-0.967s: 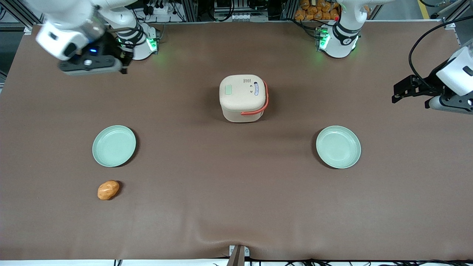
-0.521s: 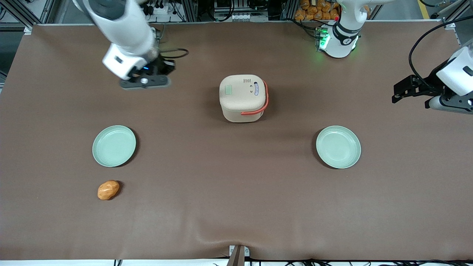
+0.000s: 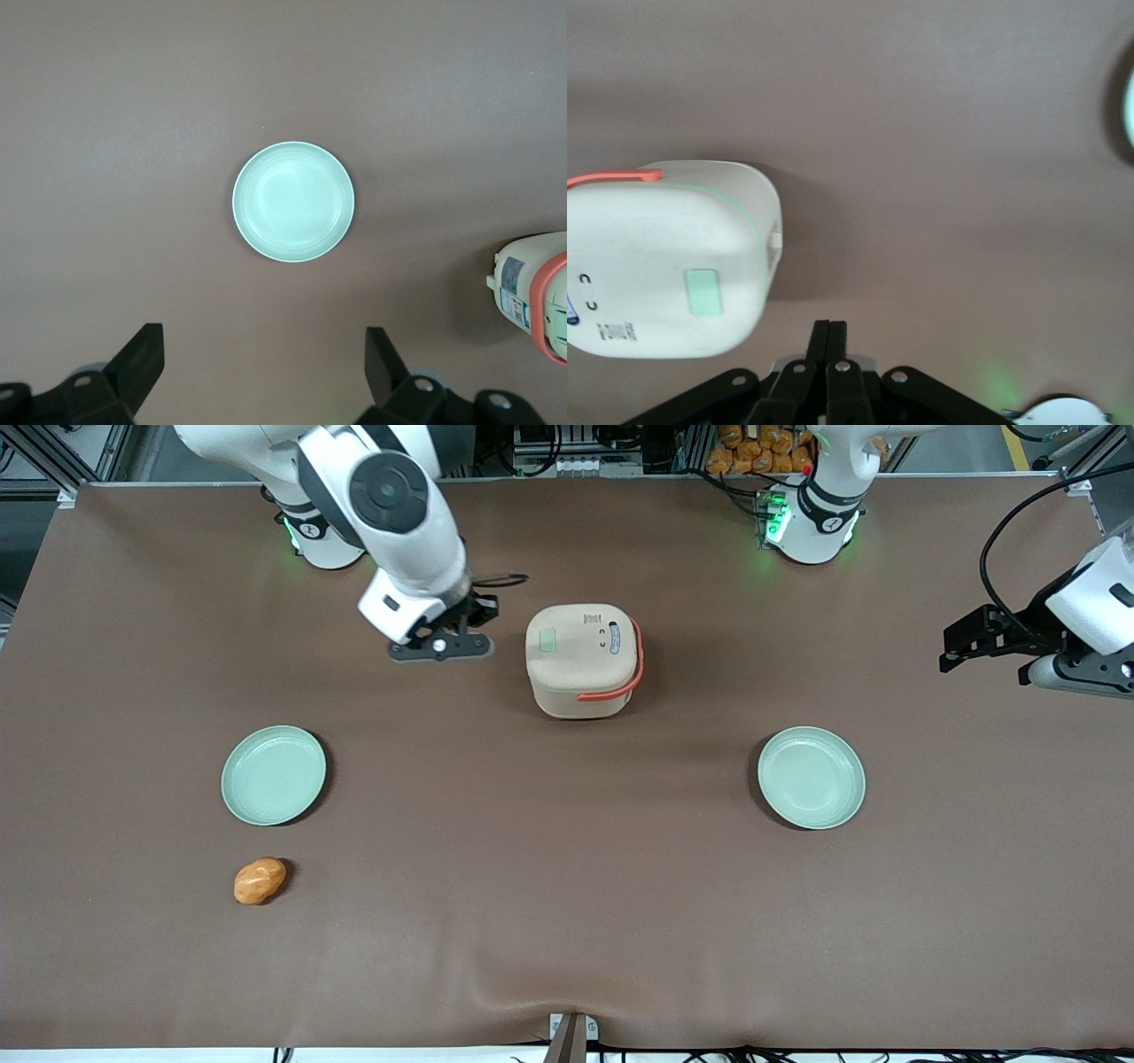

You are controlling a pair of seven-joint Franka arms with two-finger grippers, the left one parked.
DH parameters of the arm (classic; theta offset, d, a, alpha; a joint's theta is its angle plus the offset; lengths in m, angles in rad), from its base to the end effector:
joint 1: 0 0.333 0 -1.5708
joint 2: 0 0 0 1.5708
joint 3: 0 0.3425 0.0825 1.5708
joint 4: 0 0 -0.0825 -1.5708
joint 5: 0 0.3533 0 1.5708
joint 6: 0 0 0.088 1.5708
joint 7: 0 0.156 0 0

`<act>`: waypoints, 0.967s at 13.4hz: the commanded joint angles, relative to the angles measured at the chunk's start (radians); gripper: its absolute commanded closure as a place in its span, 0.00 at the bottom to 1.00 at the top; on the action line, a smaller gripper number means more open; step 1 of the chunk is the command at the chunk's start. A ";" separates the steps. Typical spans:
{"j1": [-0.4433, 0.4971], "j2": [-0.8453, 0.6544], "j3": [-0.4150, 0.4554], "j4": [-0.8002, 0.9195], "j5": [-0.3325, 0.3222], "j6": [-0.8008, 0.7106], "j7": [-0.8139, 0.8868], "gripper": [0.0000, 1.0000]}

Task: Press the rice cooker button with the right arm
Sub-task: 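Move the right gripper, closed, over the cream rice cooker's lid button, then press down on the rice cooker's lid button with the closed right gripper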

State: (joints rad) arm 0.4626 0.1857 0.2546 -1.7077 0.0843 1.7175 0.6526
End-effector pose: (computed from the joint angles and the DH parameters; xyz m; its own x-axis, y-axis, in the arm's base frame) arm 0.4228 0.3738 0.4558 0.9763 0.0436 -0.2118 0.0452 -0.9990 0.0030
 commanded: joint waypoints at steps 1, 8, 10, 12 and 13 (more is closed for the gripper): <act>0.014 0.015 0.040 -0.039 0.012 0.080 0.102 1.00; 0.034 0.047 0.092 -0.098 0.012 0.207 0.188 1.00; 0.037 0.049 0.101 -0.121 0.014 0.256 0.200 1.00; 0.037 0.054 0.118 -0.130 0.012 0.283 0.211 1.00; 0.037 0.063 0.120 -0.130 0.012 0.292 0.219 1.00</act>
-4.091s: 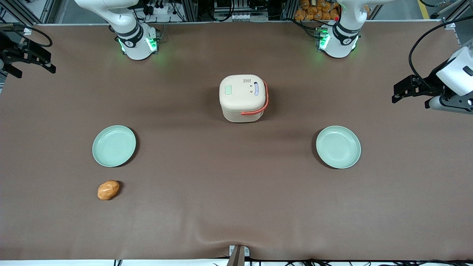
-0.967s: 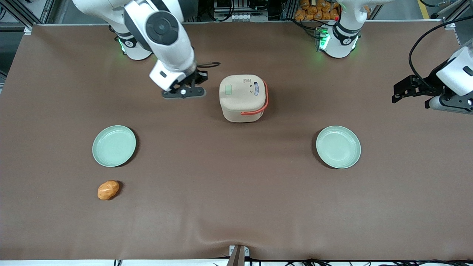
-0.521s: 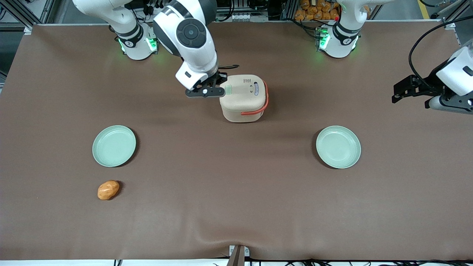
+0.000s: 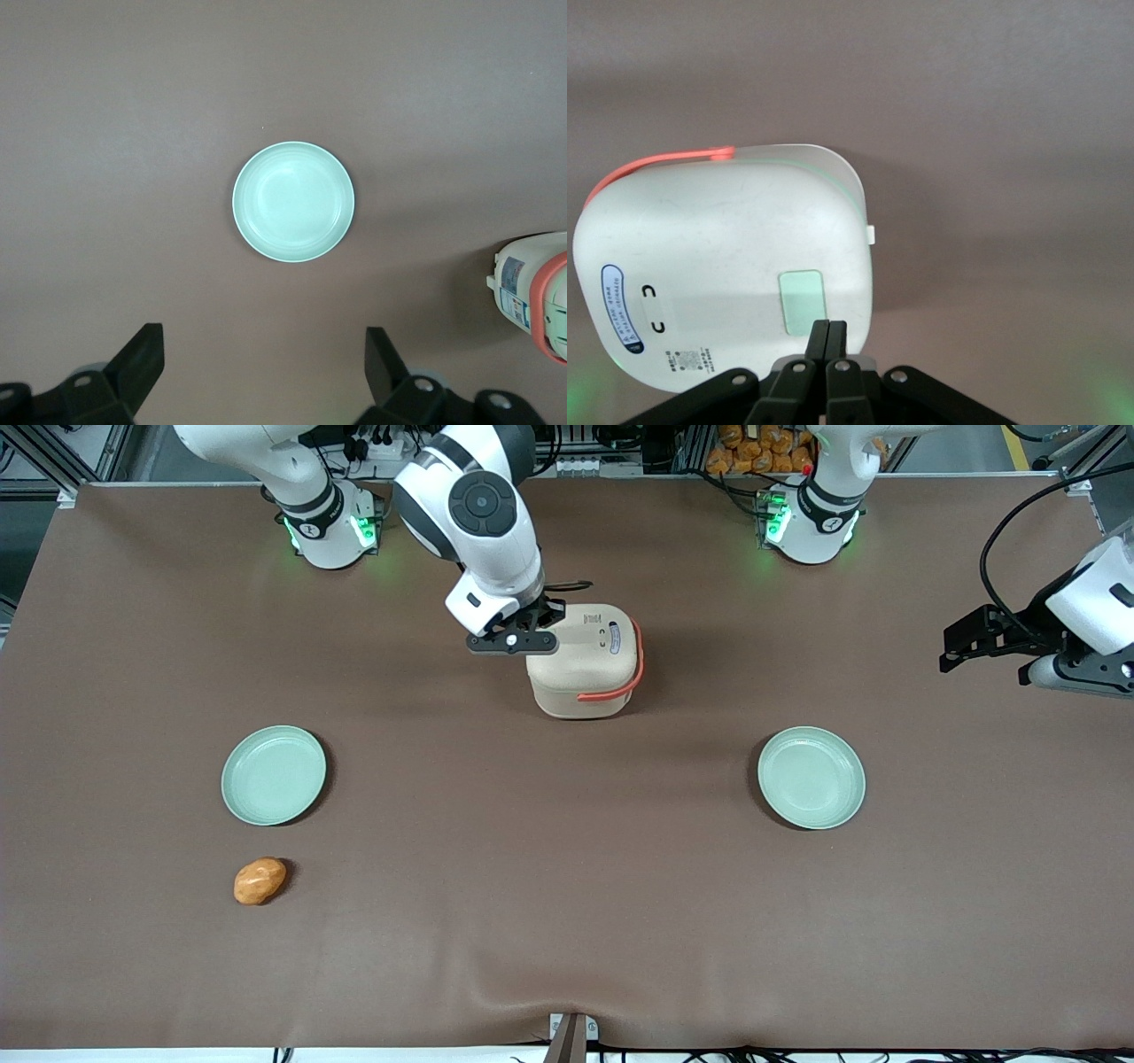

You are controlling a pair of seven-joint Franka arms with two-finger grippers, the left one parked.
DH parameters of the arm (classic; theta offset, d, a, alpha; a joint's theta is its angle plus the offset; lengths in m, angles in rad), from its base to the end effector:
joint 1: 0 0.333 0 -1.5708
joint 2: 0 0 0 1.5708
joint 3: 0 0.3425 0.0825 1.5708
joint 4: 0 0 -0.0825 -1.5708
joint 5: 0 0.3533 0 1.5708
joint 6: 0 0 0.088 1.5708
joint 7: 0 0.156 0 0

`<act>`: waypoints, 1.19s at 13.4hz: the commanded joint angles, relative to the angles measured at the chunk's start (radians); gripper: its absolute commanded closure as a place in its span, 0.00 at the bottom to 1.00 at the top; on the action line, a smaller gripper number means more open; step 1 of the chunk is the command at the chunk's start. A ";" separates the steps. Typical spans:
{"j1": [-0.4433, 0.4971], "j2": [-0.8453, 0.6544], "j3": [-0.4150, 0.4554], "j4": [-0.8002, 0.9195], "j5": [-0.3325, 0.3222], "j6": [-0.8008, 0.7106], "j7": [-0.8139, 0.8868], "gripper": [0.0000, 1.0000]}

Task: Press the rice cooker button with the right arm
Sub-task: 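Press down on the rice cooker's lid button with the closed right gripper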

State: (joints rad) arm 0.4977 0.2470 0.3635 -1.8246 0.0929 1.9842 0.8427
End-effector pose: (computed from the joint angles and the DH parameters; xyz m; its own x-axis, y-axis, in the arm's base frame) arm 0.3832 0.4442 0.3948 0.9840 -0.0236 -0.1764 -0.0338 -0.9979 -0.0551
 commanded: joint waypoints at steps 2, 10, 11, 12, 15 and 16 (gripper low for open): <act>0.002 0.005 0.011 -0.015 0.002 0.045 0.030 1.00; 0.005 0.015 0.012 -0.081 -0.005 0.148 0.030 1.00; 0.005 0.017 0.012 -0.081 -0.005 0.151 0.030 1.00; 0.005 0.018 0.012 -0.081 -0.005 0.153 0.030 1.00; 0.013 0.035 0.012 -0.082 -0.005 0.174 0.030 1.00; 0.013 0.041 0.012 -0.081 -0.007 0.177 0.030 1.00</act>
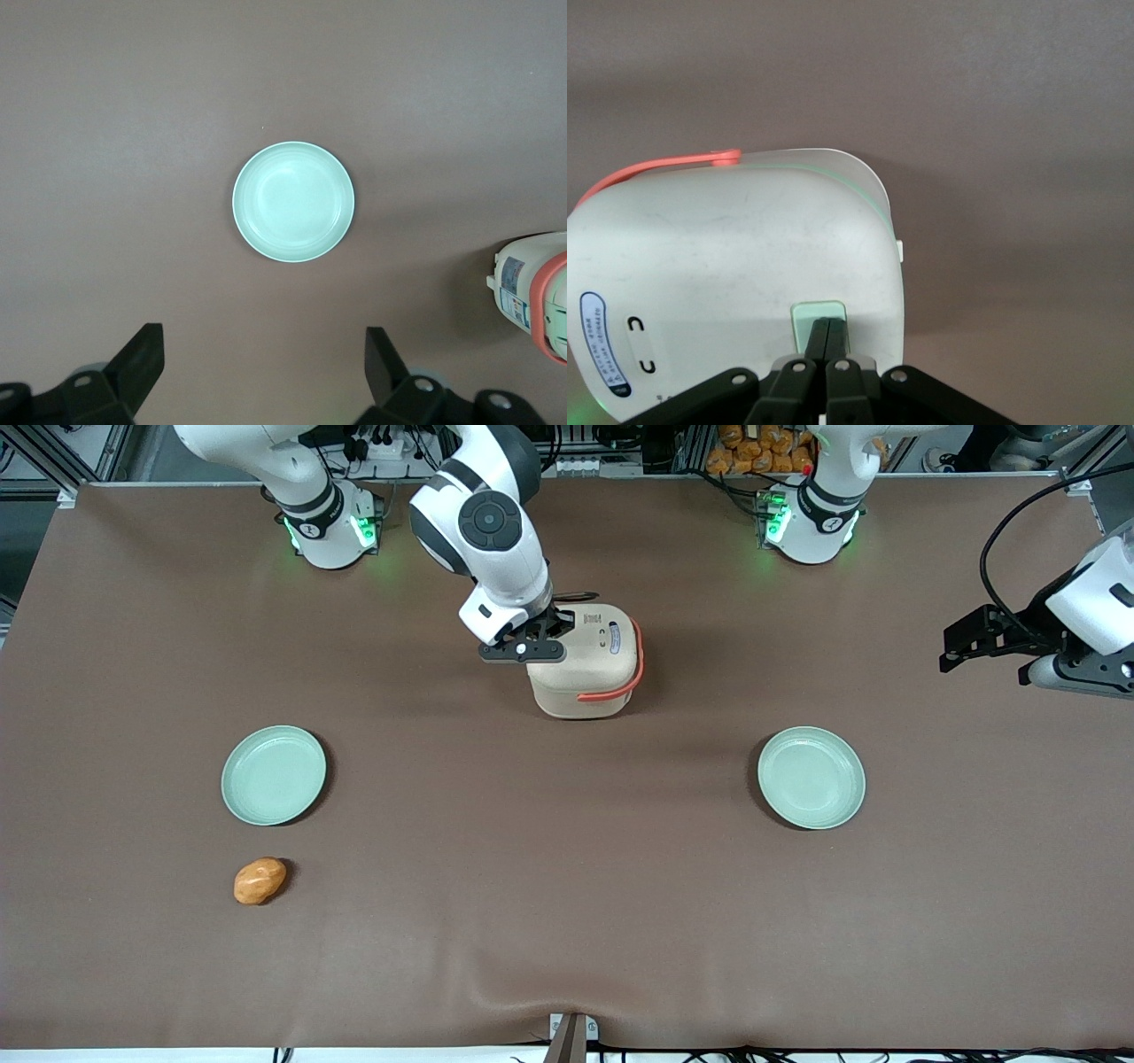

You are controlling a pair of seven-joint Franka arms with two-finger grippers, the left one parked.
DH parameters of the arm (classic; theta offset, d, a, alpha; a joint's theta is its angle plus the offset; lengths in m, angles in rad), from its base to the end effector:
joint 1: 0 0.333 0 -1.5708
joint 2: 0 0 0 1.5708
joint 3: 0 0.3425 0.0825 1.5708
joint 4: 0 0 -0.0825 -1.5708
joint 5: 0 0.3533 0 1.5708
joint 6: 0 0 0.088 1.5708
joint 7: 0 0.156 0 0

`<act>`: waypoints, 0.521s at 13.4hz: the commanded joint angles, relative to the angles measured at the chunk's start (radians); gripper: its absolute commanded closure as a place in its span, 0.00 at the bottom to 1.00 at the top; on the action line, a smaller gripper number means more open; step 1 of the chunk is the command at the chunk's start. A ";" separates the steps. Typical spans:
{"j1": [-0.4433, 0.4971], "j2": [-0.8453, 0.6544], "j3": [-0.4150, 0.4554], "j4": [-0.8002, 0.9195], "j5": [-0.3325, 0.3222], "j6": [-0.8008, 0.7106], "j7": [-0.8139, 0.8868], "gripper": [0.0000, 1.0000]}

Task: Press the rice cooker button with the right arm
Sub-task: 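Press down on the rice cooker's lid button with the closed right gripper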

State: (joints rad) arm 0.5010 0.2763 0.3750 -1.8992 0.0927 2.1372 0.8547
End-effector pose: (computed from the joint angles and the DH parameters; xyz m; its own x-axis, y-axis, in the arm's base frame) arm 0.3810 0.4533 0.3596 0.9880 -0.0336 -0.1505 -0.0484 -0.9943 -0.0955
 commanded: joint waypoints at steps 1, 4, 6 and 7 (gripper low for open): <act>0.013 0.017 0.001 -0.008 -0.008 0.036 0.018 1.00; 0.022 0.032 0.001 -0.009 -0.016 0.052 0.018 1.00; 0.024 0.038 0.001 -0.026 -0.033 0.070 0.020 1.00; 0.024 0.038 0.001 -0.038 -0.039 0.084 0.020 1.00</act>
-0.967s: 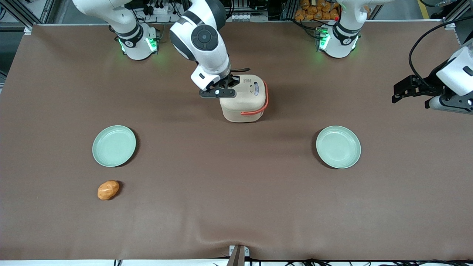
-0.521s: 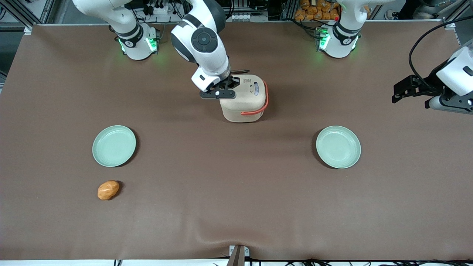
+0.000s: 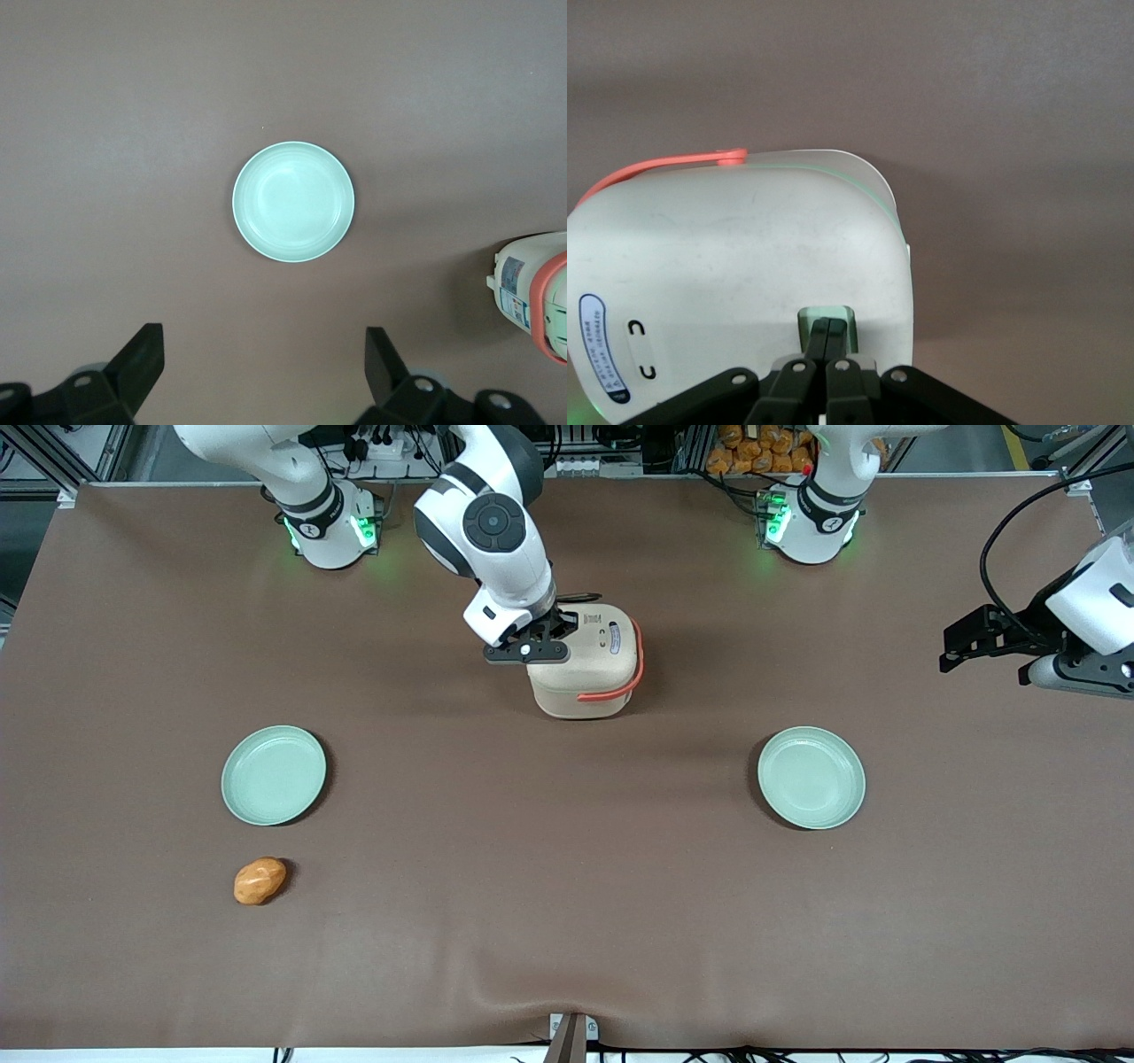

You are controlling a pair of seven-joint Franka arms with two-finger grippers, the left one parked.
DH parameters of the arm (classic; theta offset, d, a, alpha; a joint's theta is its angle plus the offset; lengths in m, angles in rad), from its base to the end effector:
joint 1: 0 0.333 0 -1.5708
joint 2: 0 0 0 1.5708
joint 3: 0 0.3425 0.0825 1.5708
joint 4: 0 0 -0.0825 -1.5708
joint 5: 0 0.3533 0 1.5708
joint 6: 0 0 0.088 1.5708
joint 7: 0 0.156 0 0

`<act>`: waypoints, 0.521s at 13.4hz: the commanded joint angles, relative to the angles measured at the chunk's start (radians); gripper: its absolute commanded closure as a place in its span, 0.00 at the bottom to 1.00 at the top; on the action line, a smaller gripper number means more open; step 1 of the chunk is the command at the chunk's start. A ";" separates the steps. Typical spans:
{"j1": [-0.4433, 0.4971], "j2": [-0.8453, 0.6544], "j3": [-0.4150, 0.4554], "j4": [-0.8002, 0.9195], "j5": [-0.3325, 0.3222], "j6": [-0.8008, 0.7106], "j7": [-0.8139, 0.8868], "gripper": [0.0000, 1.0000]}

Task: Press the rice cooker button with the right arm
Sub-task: 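Press down on the rice cooker's lid button with the closed right gripper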

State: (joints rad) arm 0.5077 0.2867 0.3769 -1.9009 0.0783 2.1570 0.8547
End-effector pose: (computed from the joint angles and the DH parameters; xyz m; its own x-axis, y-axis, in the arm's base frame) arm 0.3802 0.4576 0.3547 0.9902 -0.0203 -0.1381 -0.0340 -0.9947 -0.0973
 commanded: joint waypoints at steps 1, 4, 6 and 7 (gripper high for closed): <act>0.017 0.028 -0.001 -0.040 -0.025 0.067 0.020 1.00; 0.002 0.005 0.000 -0.004 -0.014 0.050 0.020 1.00; 0.000 -0.020 0.002 0.063 0.000 -0.032 0.021 1.00; -0.011 -0.029 0.000 0.115 0.021 -0.098 0.030 1.00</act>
State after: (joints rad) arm 0.5083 0.2790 0.3758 -1.8664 0.0789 2.1458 0.8605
